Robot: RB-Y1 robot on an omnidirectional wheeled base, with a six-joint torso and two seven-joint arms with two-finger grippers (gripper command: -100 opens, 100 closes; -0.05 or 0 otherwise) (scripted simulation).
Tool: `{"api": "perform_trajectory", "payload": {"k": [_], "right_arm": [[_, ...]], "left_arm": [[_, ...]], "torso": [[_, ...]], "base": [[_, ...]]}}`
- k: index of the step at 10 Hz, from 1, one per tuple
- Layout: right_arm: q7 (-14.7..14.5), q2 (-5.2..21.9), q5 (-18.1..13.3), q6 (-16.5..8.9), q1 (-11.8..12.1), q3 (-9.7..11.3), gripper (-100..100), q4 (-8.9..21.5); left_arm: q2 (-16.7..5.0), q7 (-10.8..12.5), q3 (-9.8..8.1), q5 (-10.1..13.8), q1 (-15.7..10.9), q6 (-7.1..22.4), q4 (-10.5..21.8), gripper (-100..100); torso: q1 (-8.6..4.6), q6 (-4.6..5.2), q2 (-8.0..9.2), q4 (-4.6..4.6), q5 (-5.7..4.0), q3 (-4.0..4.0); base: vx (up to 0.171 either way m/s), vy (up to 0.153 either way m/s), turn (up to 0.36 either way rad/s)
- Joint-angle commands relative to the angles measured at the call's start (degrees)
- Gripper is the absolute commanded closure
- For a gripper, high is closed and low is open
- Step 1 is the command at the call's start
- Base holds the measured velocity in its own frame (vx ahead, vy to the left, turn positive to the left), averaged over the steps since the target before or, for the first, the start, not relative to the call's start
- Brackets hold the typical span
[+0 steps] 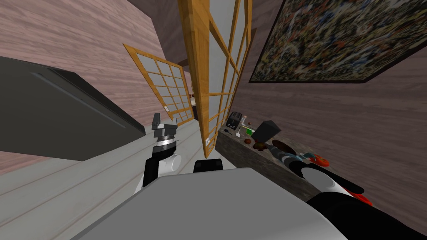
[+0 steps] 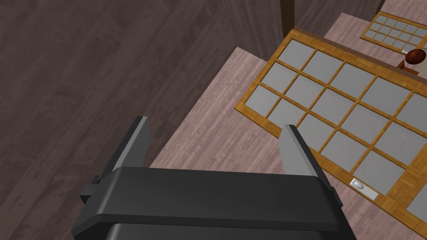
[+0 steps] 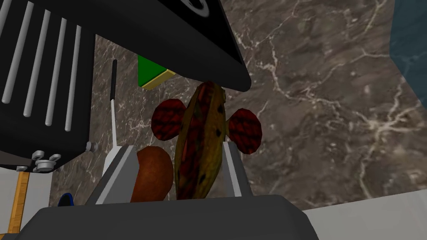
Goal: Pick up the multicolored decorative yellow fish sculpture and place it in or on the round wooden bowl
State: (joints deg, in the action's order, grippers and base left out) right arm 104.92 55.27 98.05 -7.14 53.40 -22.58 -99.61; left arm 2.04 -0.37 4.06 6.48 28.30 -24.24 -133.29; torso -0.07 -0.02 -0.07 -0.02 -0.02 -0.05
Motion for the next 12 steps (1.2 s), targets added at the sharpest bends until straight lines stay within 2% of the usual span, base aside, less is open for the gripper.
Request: {"api": "perform_trajectory", "payload": {"k": [1, 4, 5, 6, 7, 8, 10, 12], "right_arm": [[0.0, 0.0, 0.0, 0.0, 0.0, 0.0, 100, 0.0], [0.01, -0.02, 0.01, -0.02, 0.01, 0.03, 100, 0.01], [0.01, -0.02, 0.01, -0.02, 0.01, 0.03, 0, 0.01], [0.01, -0.01, 0.01, -0.02, 0.01, 0.02, 100, 0.01], [0.01, -0.02, 0.01, -0.02, 0.01, 0.03, 0, 0.01], [1.64, 1.19, 0.29, 0.0, -0.04, -1.67, 100, 0.72], [2.68, 1.87, 0.46, -0.15, 0.1, -2.38, 100, 1.2], [5.31, 3.57, 0.94, -0.66, 0.6, -3.97, 100, 2.41]], "left_arm": [[0.0, 0.0, 0.0, 0.0, 0.0, 0.0, 0.0, 0], [0.0, 0.0, 0.0, 0.0, 0.0, 0.0, 0.0, 0], [0.0, 0.0, 0.0, 0.0, 0.0, 0.0, 0.0, 0], [0.0, 0.0, 0.0, 0.0, 0.0, 0.0, 0.0, 0], [0.0, 0.0, 0.0, 0.0, 0.0, 0.0, 0.0, 0], [0.0, 0.0, 0.0, 0.0, 0.0, 0.0, 0.0, 0], [0.0, 0.0, 0.0, 0.0, -0.01, 0.0, 0.0, 0], [0.0, 0.0, 0.0, 0.0, -0.01, 0.0, 0.0, 0]], "torso": [[0.0, 0.0, 0.0, 0.0, 0.0, 0.0], [0.07, -0.01, 0.08, 0.03, 0.04, 0.06], [0.06, -0.01, 0.09, 0.03, 0.04, 0.06], [0.06, -0.01, 0.09, 0.03, 0.03, 0.06], [0.06, -0.01, 0.09, 0.03, 0.03, 0.06], [0.05, -0.01, 0.09, 0.03, 0.03, 0.06], [-0.06, 0.21, 0.59, 0.15, 0.1, 0.35], [0.01, 0.22, 0.55, 0.16, 0.16, 0.35]], "base": [[0.0, 0.0, 0.0], [0.0, 0.0, 0.0], [0.0, 0.0, 0.0], [0.0, 0.0, 0.0], [0.0, 0.0, 0.0], [-0.07, -0.003, -0.09], [-0.098, -0.001, -0.08], [-0.076, 0.009, -0.061]]}}
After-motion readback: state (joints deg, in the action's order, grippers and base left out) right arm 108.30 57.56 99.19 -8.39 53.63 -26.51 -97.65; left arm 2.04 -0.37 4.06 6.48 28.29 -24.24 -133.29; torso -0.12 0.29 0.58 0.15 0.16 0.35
